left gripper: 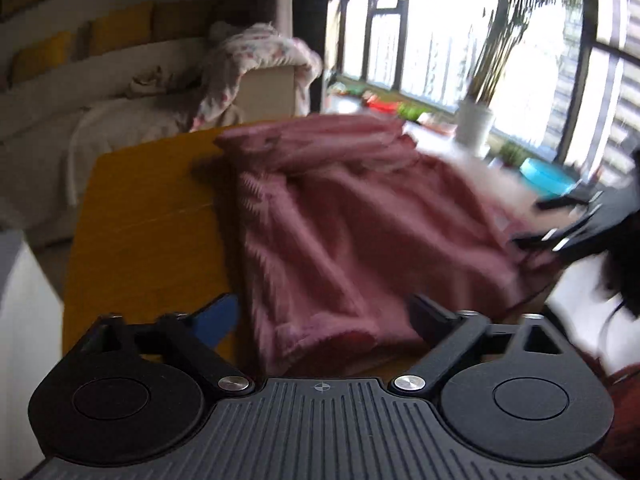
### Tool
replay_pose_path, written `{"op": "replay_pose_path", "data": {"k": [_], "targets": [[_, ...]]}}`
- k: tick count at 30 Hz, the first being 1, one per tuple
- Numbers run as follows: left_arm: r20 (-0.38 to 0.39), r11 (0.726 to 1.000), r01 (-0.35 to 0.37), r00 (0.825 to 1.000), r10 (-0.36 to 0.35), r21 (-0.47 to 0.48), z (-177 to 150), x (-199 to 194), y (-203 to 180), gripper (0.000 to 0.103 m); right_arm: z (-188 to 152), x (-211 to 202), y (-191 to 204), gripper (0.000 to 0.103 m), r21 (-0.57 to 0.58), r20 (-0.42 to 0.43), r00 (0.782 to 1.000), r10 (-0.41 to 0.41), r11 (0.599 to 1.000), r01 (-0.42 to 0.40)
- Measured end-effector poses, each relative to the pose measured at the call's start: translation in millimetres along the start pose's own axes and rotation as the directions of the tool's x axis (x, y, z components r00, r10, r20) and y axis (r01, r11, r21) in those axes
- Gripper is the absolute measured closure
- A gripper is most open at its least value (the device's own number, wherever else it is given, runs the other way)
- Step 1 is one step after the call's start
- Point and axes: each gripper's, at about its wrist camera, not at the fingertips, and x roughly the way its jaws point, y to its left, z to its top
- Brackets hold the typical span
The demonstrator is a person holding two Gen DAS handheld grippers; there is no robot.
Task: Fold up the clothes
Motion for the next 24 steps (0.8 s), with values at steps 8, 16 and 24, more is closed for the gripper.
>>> {"op": "replay_pose_path", "data": {"k": [8, 16, 24], "targets": [[0.026, 0.999, -0.032, 0.999, 0.033, -0.013, -5, -7, 16, 0.085, -8, 0, -8, 0.000, 0.057, 0.022, 1.000, 0.022, 0.998, -0.024], [0.002, 0.979, 0.186, 0.982, -0.187, -0.086, 6, -3, 11, 0.086, -10, -1, -6, 0.000, 0.060, 0.039, 0.999, 0.016, 0.998, -0.018], [-0.048, 0.924, 0.353, 0.931, -0.363, -0.149, -10, -4, 16, 0.028, -6, -3, -10, 0.000, 0.041, 0.011, 1.000, 0.029, 0.999, -0.030]]}}
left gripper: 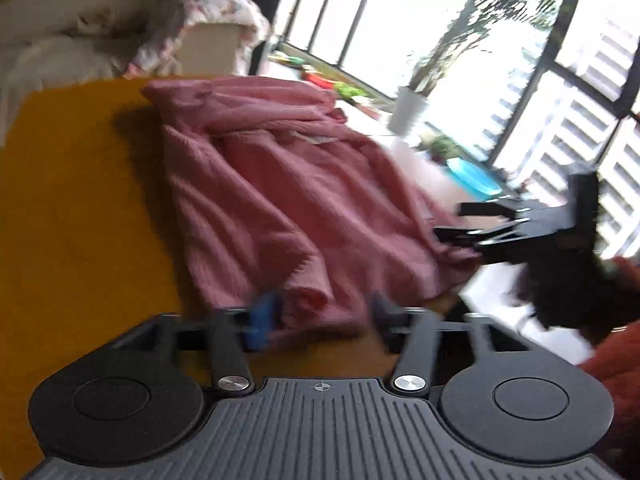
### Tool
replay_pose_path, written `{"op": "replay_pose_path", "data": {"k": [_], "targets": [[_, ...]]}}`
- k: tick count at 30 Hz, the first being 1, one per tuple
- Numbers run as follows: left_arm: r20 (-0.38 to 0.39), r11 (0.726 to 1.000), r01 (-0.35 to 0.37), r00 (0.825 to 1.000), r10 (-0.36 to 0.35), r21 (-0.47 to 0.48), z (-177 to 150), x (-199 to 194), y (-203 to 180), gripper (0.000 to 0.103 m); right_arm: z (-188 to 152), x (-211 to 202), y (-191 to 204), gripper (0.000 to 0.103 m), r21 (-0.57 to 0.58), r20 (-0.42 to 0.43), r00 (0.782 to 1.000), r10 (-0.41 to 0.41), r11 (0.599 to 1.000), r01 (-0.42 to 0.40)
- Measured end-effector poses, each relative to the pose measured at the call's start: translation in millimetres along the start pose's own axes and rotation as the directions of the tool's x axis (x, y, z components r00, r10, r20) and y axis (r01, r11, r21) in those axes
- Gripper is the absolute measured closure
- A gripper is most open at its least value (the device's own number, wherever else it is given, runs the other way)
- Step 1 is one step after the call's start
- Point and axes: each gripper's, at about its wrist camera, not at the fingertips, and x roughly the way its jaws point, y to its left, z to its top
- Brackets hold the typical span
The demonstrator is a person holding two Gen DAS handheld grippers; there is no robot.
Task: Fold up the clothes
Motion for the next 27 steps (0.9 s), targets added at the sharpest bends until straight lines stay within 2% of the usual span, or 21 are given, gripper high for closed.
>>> {"op": "replay_pose_path", "data": {"k": [1, 4, 9, 12, 14, 16, 18, 19, 22, 24, 27], "targets": [[-0.004, 1.000, 0.028, 1.000, -0.028, 0.006, -1, -3, -1, 0.023, 1, -1, -1, 0.000, -0.008, -0.006, 1.000, 0.000, 1.000, 0.000], [-0.014, 0.995, 0.086, 0.996, -0.086, 0.047, 2, -7, -9, 0.015, 4, -9, -5, 0.000, -0.049, -0.013, 1.000, -0.011, 0.999, 0.011], [0.064, 0.982, 0.182, 0.981, -0.185, 0.041, 16, -29, -10, 0.010, 9, -31, -4, 0.000, -0.147, 0.009, 0.999, -0.049, 0.988, 0.050], [0.156, 0.983, 0.183, 0.971, -0.182, 0.013, 29, -45, -2, 0.011, 16, -43, -6, 0.000, -0.135, 0.067, 0.997, -0.038, 0.990, 0.047], [0.181, 0.989, 0.148, 0.973, -0.142, -0.016, 35, -43, 5, 0.014, 22, -43, -9, 0.000, -0.084, 0.102, 0.994, -0.025, 0.996, 0.034], [0.161, 0.991, 0.111, 0.982, -0.099, -0.072, 36, -28, 15, 0.028, 25, -34, -10, 0.000, -0.042, 0.111, 0.994, -0.018, 0.999, 0.023], [0.103, 0.984, 0.095, 0.992, -0.080, -0.149, 34, -9, 27, 0.037, 24, -16, -5, 0.000, -0.055, 0.073, 0.997, -0.030, 0.998, 0.034], [0.061, 0.983, 0.084, 0.995, -0.075, -0.164, 32, 1, 30, 0.038, 23, -7, -1, 0.000, -0.073, 0.049, 0.998, -0.038, 0.996, 0.042], [-0.044, 0.982, 0.054, 0.997, -0.063, -0.184, 27, 25, 36, 0.037, 16, 8, 7, 0.000, -0.129, 0.001, 0.999, -0.041, 0.991, 0.040], [-0.059, 0.980, 0.080, 0.994, -0.092, -0.182, 37, 27, 38, 0.032, 16, 11, 1, 0.000, -0.081, -0.013, 1.000, -0.013, 0.997, 0.012], [-0.017, 0.973, 0.119, 0.992, -0.125, -0.200, 66, 22, 46, 0.017, 27, 17, -14, 0.000, -0.006, -0.071, 0.995, 0.069, 0.998, -0.070]]}}
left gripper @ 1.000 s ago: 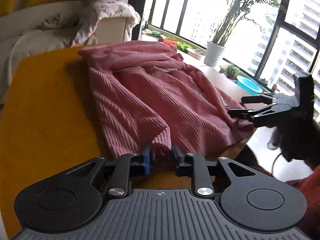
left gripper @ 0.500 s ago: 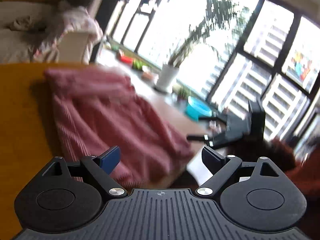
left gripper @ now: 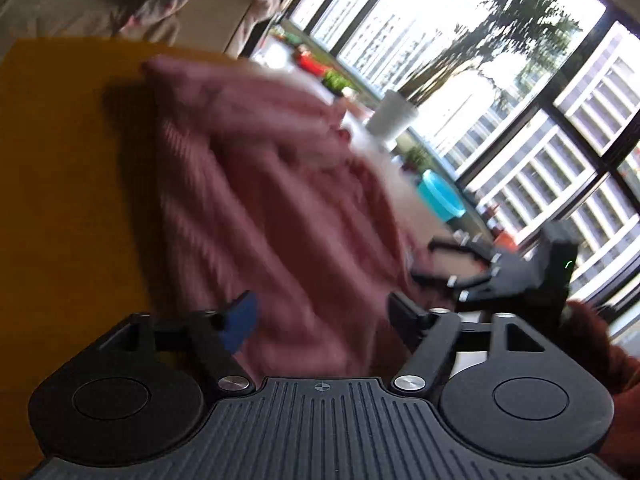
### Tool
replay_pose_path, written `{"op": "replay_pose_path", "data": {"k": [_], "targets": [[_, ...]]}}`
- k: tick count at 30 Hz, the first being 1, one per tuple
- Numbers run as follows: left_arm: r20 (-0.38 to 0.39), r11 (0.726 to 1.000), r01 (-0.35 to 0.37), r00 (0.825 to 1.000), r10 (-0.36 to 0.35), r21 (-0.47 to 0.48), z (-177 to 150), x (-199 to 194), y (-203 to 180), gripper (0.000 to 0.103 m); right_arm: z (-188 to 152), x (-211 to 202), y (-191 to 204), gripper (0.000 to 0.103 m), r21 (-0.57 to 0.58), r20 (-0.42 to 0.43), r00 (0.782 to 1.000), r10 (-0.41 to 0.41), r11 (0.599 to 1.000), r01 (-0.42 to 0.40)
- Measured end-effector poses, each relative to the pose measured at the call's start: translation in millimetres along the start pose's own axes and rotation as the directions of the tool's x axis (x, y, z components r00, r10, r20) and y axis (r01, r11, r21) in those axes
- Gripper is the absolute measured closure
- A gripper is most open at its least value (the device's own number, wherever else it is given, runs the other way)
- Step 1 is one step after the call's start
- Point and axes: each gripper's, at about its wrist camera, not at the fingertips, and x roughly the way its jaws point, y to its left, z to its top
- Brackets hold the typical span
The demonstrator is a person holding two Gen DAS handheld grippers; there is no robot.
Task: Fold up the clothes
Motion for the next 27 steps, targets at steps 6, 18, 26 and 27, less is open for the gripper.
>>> {"op": "replay_pose_path", "data": {"k": [6, 18, 26, 27], "targets": [[0.108, 0.995, 0.036, 0.994, -0.026, -0.098, 80, 2, 30, 0.029, 64, -8, -12, 0.007, -0.066, 0.108, 0.994, 0.023, 0.998, -0.016], [0.008, 0.963, -0.016, 1.000, 0.019, -0.268, 142, 101, 104, 0.067, 164, 132, -51, 0.075, 0.175, -0.022, 0.967, 0.255, 0.953, -0.247], [0.096, 0.965, 0.033, 0.995, -0.009, -0.261, 169, 62, 139, 0.011, 170, 117, -97, 0.027, 0.173, 0.039, 0.988, 0.148, 0.973, -0.153], [0.075, 0.961, 0.037, 0.997, -0.017, -0.273, 169, 67, 146, 0.011, 171, 122, -105, 0.027, 0.199, 0.024, 0.988, 0.150, 0.968, -0.151]]}}
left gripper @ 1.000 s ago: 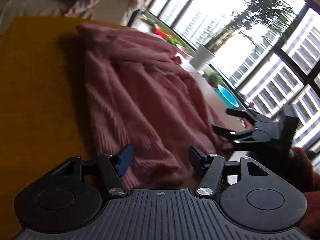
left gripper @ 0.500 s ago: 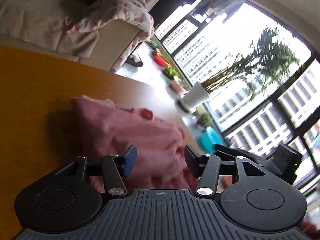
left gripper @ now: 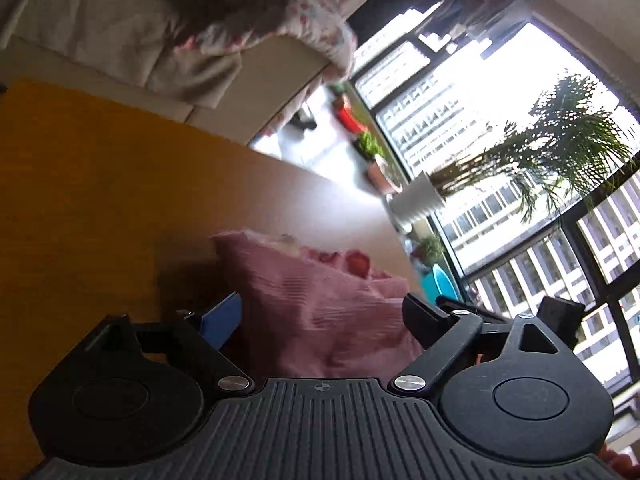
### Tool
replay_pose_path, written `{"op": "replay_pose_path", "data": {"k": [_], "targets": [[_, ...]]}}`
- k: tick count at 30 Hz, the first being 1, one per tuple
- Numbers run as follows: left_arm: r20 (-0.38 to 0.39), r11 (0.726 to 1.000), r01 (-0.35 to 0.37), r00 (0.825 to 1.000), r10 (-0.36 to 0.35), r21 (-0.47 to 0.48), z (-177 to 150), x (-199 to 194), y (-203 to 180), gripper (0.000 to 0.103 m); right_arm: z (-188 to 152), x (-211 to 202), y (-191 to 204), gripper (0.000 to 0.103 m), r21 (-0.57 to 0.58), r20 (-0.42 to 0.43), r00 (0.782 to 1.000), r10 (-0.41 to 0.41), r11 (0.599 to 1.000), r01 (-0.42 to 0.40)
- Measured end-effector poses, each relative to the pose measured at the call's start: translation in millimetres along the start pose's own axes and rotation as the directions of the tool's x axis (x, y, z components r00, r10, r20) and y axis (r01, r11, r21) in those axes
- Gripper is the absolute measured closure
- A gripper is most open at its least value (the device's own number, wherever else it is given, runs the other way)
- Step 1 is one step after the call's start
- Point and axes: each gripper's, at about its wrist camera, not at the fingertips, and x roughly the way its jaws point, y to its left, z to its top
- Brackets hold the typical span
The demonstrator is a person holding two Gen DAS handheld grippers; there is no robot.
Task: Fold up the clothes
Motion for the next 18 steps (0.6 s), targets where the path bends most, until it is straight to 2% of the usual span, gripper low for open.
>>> {"op": "replay_pose_path", "data": {"k": [4, 7, 9, 13, 14, 15, 16, 17, 18], "targets": [[-0.071, 1.000, 0.018, 0.997, -0.019, -0.017, -1, 24, 15, 0.012, 2, 25, -33, 0.027, 0.146, -0.050, 0.995, 0.085, 0.986, -0.077], [-0.089, 0.998, 0.068, 0.994, -0.068, -0.002, -1, 43, 15, 0.011, 2, 45, -33, 0.027, 0.174, -0.069, 0.982, 0.176, 0.971, -0.162], [-0.089, 0.995, 0.098, 0.991, -0.098, -0.001, 3, 54, 13, 0.011, 6, 56, -26, 0.027, 0.148, -0.082, 0.974, 0.213, 0.969, -0.199], [-0.075, 0.994, 0.103, 0.992, -0.100, 0.040, 12, 72, 7, 0.011, 21, 83, -5, 0.027, 0.048, -0.116, 0.960, 0.254, 0.967, -0.250], [-0.072, 0.994, 0.103, 0.992, -0.099, 0.044, 14, 76, 7, 0.013, 24, 88, 2, 0.033, 0.014, -0.127, 0.961, 0.246, 0.969, -0.246], [-0.073, 0.994, 0.096, 0.993, -0.093, 0.048, 16, 79, 6, 0.024, 25, 91, 10, 0.040, -0.033, -0.139, 0.965, 0.221, 0.973, -0.227], [-0.081, 0.996, 0.077, 0.994, -0.072, 0.054, 16, 81, 6, 0.051, 26, 93, 19, 0.062, -0.081, -0.149, 0.970, 0.194, 0.975, -0.208], [-0.090, 0.996, 0.059, 0.995, -0.053, 0.060, 16, 83, 6, 0.063, 28, 96, 27, 0.082, -0.128, -0.158, 0.973, 0.168, 0.974, -0.189], [-0.098, 0.997, 0.043, 0.994, -0.036, 0.065, 17, 85, 7, 0.074, 29, 96, 33, 0.087, -0.161, -0.162, 0.976, 0.148, 0.971, -0.174]]}}
